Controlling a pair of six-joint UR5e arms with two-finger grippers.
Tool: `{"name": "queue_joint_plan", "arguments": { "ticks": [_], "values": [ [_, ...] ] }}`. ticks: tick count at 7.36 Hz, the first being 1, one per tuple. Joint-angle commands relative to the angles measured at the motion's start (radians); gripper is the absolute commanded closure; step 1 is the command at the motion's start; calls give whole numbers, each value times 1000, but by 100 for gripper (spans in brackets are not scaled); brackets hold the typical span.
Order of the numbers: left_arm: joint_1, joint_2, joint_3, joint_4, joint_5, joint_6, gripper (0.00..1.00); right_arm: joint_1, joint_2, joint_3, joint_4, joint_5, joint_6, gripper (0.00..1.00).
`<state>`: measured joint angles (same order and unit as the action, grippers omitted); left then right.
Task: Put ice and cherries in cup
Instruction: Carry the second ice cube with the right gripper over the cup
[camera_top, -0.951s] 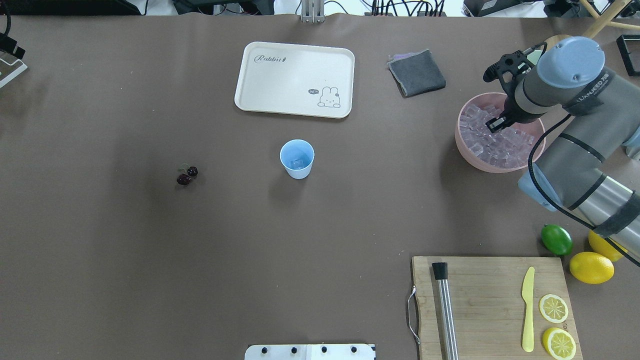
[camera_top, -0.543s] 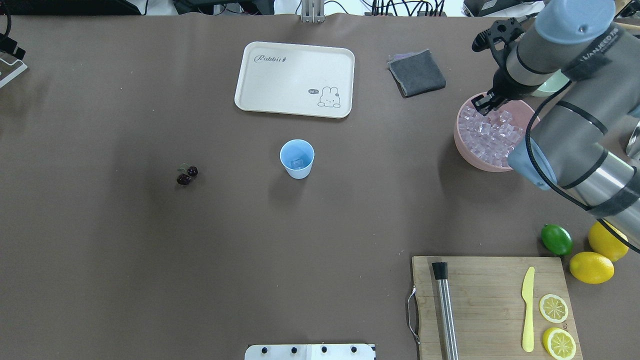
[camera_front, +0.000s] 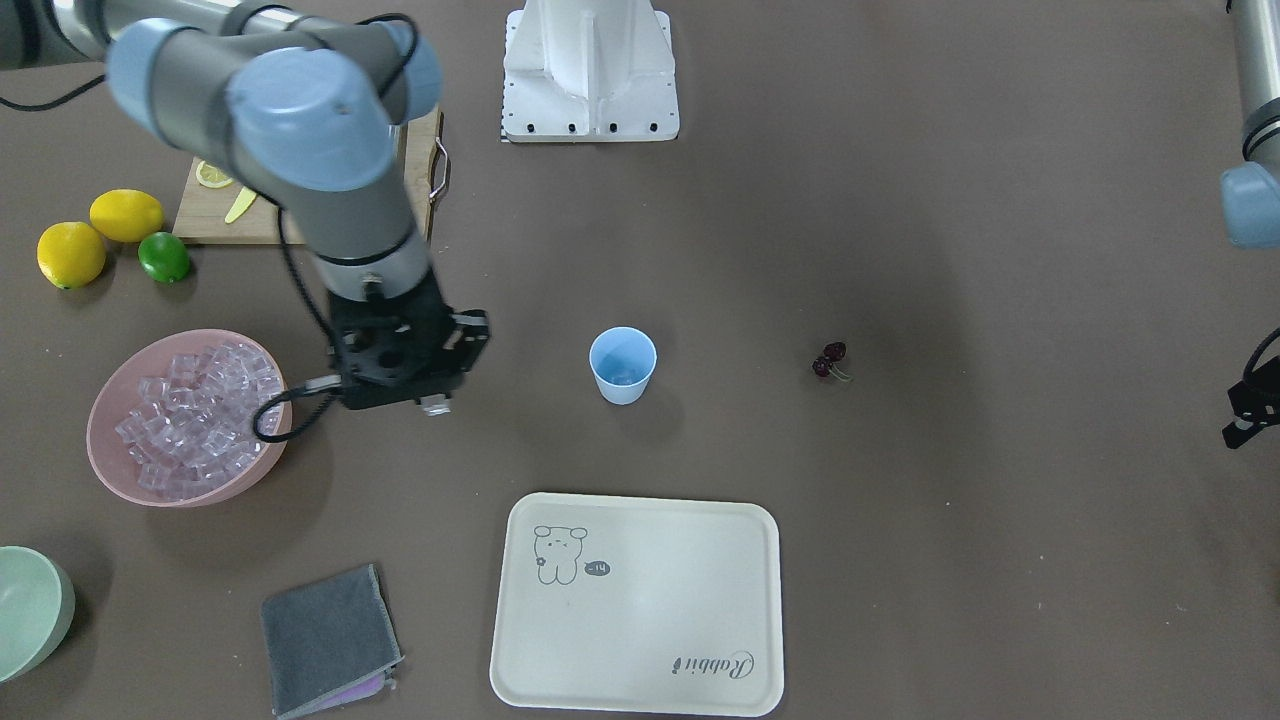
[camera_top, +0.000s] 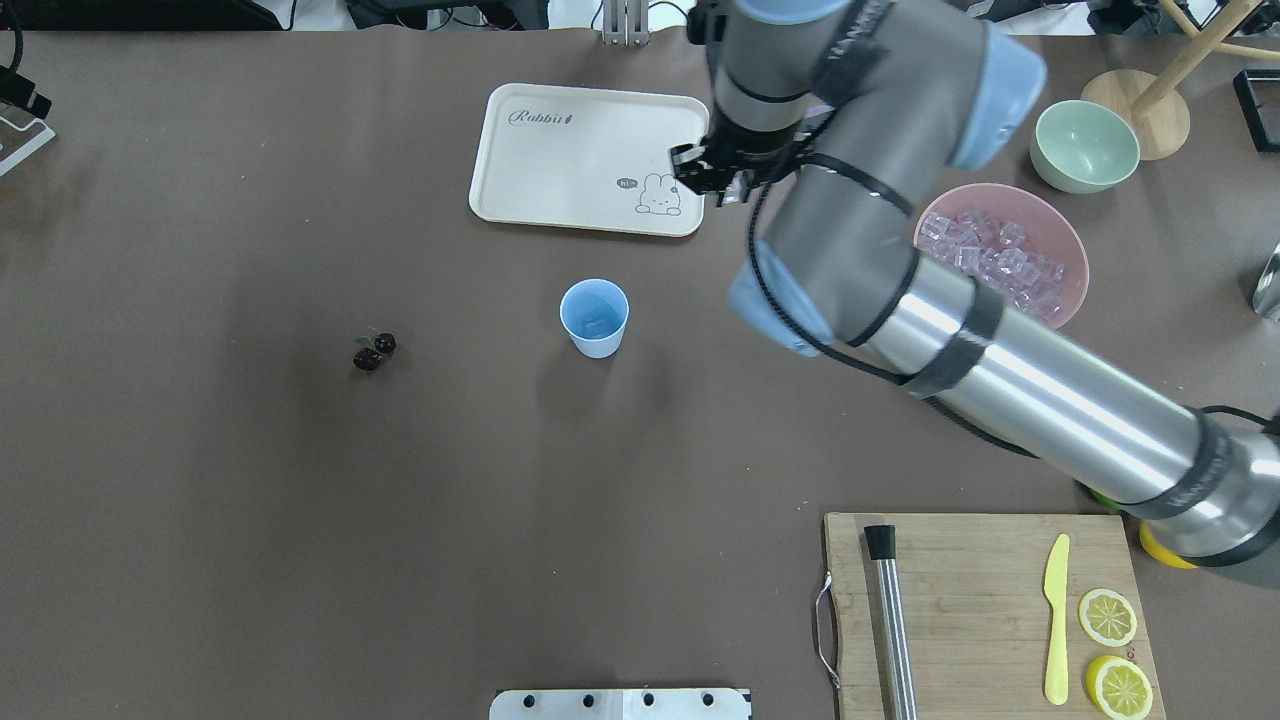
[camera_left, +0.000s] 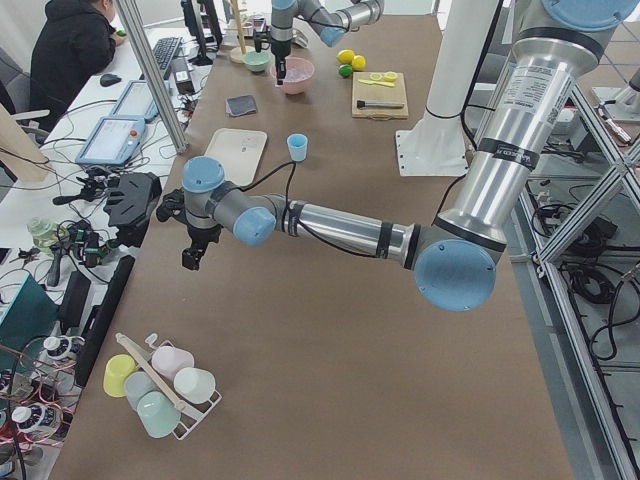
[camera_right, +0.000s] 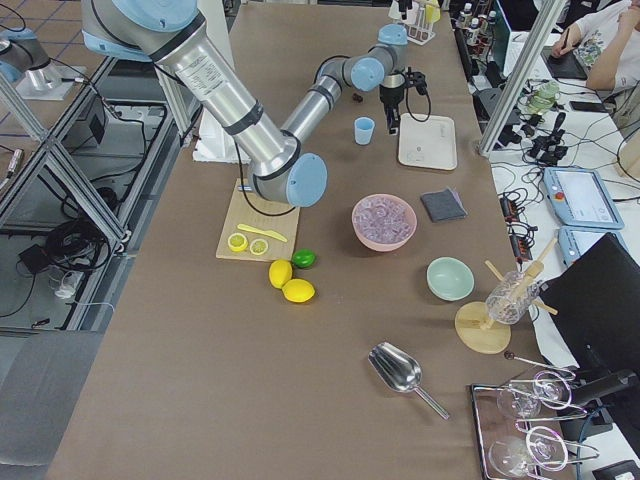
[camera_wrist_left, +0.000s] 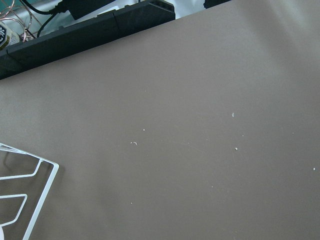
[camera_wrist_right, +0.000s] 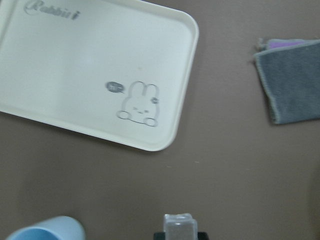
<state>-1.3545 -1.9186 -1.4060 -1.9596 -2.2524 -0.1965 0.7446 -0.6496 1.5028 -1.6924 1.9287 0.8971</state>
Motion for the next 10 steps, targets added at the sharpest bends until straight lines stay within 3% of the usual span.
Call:
{"name": "queue_joint_plan", "arguments": {
  "ticks": [1,2,6,7,8,9,10],
  "values": [
    [0,0,-4,-1,-1,-1,2,-137,113,-140,150,-100,201,100],
    [0,0,-4,-1,-1,-1,2,-180,107,-150,155,-175,210,100],
    [0,1,-1,-1,-1,-1,2,-205,44,-119,155,-182,203,100],
    [1,1,-1,-1,-1,-1,2,-206,45,-119,155,-183,206,95],
    [0,1,1,-1,-1,-1,2,-211,44,-118,155,-183,213,73],
    [0,1,1,1,-1,-1,2,-212,45,-118,155,-185,215,29],
    [0,1,1,1,-1,-1,2,-214,42,-116,155,-192,217,2]
  ]
}}
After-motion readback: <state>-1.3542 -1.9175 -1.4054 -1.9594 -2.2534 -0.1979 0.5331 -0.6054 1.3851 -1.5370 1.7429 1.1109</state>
